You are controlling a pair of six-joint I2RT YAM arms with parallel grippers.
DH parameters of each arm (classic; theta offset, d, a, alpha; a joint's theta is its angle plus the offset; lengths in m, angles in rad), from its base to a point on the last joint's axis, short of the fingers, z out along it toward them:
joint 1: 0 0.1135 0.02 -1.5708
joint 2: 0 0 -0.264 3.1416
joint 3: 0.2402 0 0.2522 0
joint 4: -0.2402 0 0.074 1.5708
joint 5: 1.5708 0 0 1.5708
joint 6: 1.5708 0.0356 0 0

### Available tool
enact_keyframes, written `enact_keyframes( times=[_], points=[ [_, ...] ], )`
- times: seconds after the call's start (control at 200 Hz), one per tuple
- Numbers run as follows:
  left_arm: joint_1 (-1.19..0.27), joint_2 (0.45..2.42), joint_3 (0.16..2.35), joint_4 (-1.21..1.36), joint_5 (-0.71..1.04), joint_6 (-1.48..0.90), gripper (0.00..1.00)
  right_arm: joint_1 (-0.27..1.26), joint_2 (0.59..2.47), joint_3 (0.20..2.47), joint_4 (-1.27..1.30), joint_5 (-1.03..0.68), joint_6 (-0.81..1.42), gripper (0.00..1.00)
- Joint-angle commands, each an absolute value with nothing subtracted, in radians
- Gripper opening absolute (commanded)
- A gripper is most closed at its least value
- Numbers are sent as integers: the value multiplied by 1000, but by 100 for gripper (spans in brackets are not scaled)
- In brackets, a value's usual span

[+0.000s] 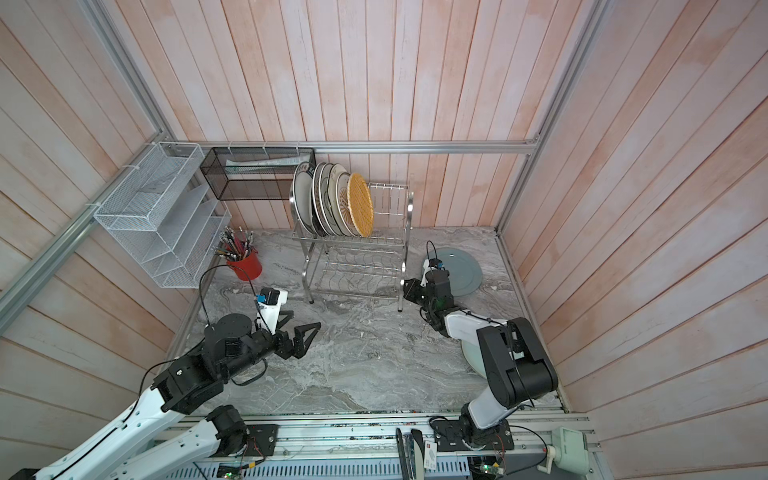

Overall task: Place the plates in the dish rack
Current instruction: 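Move the right gripper to the teal plate's rim and close on it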

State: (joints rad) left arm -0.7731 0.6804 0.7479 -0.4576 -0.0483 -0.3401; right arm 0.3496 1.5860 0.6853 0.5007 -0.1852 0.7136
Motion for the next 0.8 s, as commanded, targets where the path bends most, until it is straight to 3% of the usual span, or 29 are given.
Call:
enact_keyframes(
  times=[0.0,0.245,0.46,0.55,0.64,0.725,0.755,0.795],
  points=[
    [-769,675,739,-472,-49,-327,100,402,1592,663,562,-215,755,23],
    [-768,668,737,-471,-49,-333,100,501,1569,665,568,-159,772,23],
    [-769,644,734,-476,-59,-335,100,475,1509,626,547,-113,783,27],
    [-767,629,729,-474,-60,-346,100,423,1442,589,531,-121,786,39],
    [-768,609,722,-466,-53,-357,100,354,1362,539,522,-119,809,66],
    [-770,585,710,-451,-49,-375,100,270,1297,478,534,-129,852,85],
    [-770,577,709,-447,-51,-380,100,234,1282,466,522,-137,867,97],
    [-769,570,711,-449,-62,-387,100,187,1271,460,496,-145,889,98]
  ],
)
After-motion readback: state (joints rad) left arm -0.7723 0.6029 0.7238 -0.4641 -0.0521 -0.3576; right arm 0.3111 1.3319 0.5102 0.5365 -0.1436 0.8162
